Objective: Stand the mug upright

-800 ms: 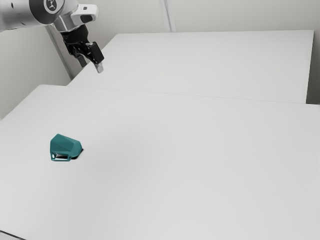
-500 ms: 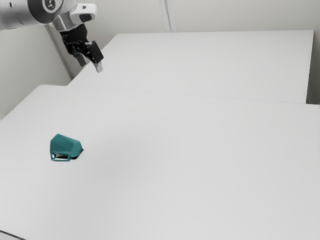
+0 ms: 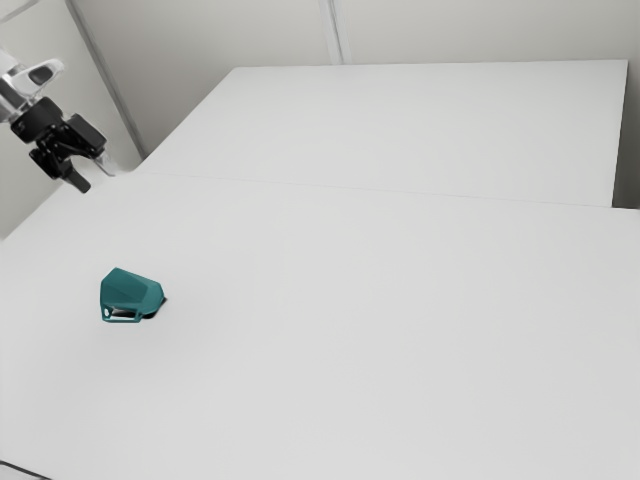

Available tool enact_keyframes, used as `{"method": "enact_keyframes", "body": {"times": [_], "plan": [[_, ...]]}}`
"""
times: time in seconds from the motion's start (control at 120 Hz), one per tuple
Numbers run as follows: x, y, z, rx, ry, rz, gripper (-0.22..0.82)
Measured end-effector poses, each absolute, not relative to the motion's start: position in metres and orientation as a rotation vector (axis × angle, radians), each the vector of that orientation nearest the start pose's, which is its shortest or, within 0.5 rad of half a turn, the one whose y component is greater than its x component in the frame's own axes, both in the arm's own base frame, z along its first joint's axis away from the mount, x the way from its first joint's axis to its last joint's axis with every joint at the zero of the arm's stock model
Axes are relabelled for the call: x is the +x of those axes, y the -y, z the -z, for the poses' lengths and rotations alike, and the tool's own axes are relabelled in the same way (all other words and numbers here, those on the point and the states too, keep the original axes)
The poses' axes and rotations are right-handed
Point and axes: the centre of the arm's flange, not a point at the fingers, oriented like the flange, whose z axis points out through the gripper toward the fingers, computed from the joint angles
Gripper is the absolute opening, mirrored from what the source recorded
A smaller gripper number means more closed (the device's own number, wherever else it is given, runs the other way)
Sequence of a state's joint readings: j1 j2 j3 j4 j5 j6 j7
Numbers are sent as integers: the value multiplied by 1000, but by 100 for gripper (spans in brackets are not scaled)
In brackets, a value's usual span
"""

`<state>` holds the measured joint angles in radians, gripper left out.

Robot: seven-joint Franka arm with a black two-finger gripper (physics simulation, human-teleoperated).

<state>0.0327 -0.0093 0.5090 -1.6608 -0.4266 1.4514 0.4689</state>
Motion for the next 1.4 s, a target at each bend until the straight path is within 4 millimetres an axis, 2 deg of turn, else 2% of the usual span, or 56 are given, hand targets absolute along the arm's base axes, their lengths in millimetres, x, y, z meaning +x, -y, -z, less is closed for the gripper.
{"method": "enact_keyframes", "body": {"times": [0.2,0.25,0.292,0.367,0.4,0.55,0.642,0.792,0.95,1.2,1.4], "plan": [[399,-361,-535,-3696,537,150,60],[388,-381,-523,-3708,592,173,61],[396,-378,-516,-3728,546,174,61],[437,-350,-498,-3774,358,116,60],[448,-345,-486,-3790,318,99,60],[459,-372,-442,-3828,316,112,60],[469,-382,-413,-3864,269,114,60],[467,-401,-377,-3916,237,156,60],[461,-422,-356,-3941,222,240,60],[476,-414,-311,-4024,182,362,60],[472,-405,-293,-4069,166,389,60]]}}
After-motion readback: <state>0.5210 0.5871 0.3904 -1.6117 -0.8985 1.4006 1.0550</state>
